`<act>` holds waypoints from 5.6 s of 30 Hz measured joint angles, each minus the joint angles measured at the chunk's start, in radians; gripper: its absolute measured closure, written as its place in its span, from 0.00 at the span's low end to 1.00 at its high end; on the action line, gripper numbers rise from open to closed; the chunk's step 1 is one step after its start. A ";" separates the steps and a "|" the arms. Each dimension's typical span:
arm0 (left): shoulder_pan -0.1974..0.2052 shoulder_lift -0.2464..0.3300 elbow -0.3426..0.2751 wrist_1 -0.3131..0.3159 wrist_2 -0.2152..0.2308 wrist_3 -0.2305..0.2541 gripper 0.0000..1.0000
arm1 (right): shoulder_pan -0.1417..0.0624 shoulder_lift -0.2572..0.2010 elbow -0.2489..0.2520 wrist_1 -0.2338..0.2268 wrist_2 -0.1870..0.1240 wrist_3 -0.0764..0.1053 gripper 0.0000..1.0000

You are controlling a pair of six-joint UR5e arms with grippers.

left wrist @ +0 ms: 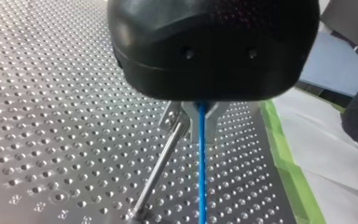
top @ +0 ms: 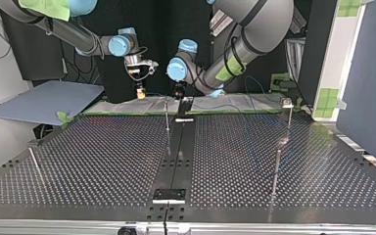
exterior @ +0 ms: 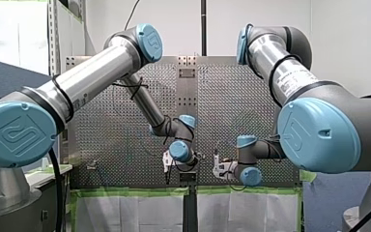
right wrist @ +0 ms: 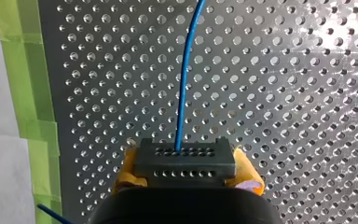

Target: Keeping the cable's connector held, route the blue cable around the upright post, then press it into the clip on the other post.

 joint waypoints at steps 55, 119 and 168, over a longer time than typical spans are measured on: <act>0.121 -0.042 0.000 0.053 0.171 -0.129 0.99 | -0.045 0.054 -0.075 0.004 -0.029 0.012 1.00; 0.168 -0.115 0.152 -0.094 0.207 -0.178 0.99 | -0.135 0.056 -0.210 0.104 -0.098 0.067 1.00; 0.198 -0.120 0.172 -0.070 0.247 -0.148 0.00 | -0.160 0.060 -0.266 0.144 -0.067 0.097 1.00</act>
